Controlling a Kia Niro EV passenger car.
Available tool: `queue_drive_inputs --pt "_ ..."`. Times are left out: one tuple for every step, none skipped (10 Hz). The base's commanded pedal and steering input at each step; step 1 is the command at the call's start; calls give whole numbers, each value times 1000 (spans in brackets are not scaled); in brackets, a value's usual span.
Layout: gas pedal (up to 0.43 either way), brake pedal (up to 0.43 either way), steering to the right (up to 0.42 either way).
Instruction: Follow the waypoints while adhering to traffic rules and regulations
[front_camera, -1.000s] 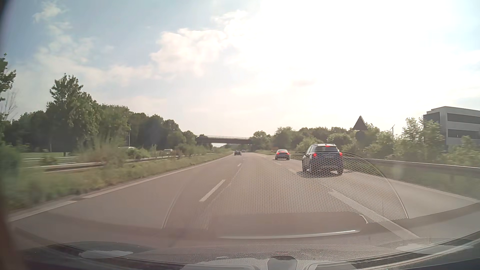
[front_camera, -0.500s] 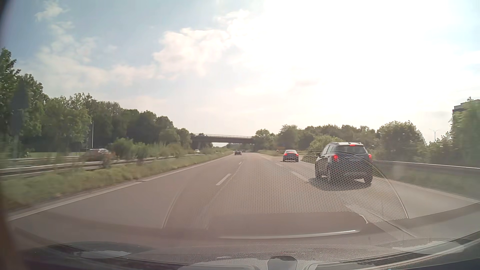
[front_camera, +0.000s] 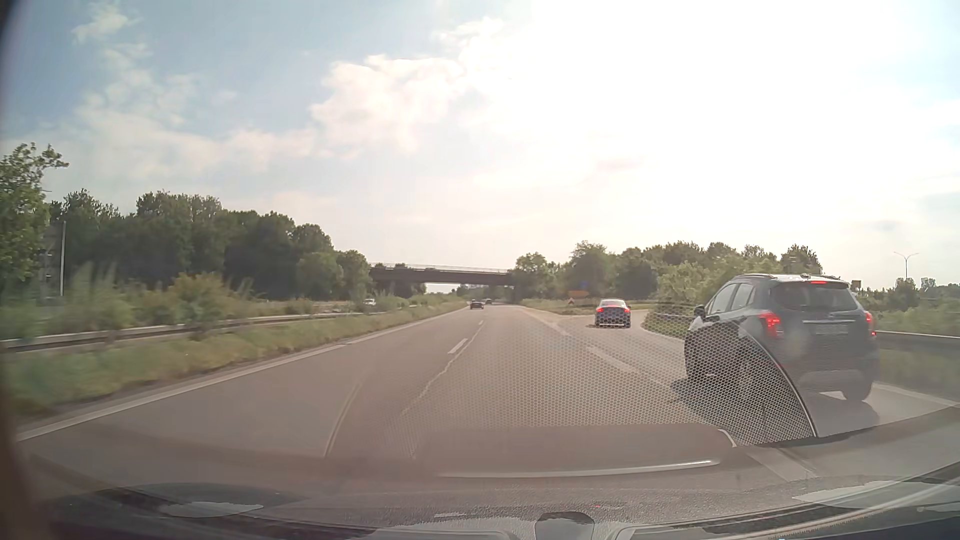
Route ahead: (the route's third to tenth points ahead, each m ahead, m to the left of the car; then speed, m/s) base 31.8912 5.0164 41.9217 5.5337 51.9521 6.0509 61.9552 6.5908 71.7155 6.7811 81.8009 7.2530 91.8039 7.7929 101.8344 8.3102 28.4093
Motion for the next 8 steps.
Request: queue_drive_inputs --pt "177 0 -5" --pt "189 0 -5" --pt "189 0 -5" --pt "189 0 -5" --pt "189 0 -6" --pt "189 0 -5" --pt "189 0 -4" --pt "189 0 -5"
